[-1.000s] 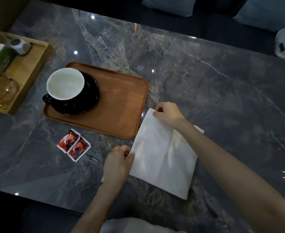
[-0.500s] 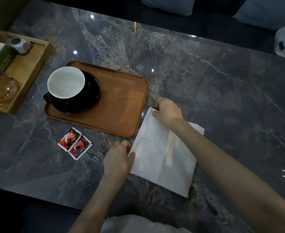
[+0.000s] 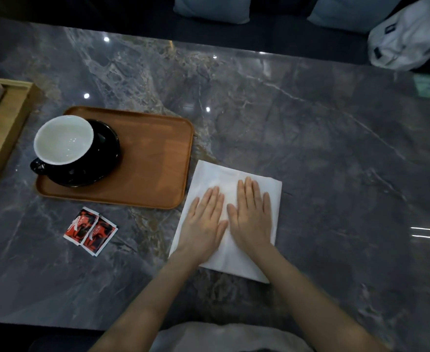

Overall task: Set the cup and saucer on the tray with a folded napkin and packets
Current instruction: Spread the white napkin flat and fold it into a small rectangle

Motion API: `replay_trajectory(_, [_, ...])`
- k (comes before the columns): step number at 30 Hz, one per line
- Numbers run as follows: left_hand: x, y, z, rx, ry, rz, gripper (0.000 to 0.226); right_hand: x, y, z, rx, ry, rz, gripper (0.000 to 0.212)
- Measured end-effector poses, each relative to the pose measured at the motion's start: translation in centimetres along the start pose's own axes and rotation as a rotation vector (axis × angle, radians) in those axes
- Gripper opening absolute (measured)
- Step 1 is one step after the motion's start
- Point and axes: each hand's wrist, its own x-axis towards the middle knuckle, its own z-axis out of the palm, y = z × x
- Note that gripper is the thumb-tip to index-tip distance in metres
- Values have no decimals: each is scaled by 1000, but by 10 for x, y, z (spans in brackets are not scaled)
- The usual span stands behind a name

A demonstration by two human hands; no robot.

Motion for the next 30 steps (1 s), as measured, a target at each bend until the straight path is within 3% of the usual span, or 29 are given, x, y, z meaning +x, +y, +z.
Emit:
replay_trajectory(9, [-1,-1,2,14,-7,-13,58,3,57,-17,-105,-90,108,78])
replay_trajectory(14, [0,2,3,17,28,-23,54,-26,7,-17,-5,9,163,70])
replay_trajectory(19, [-2,-1,8,89,28,28,50,-61,-42,-4,53,-111,43,70])
replay_trajectory(30, [-12,12,5,11,45,-83,55,-71,33,-1,-36,-134,65,72])
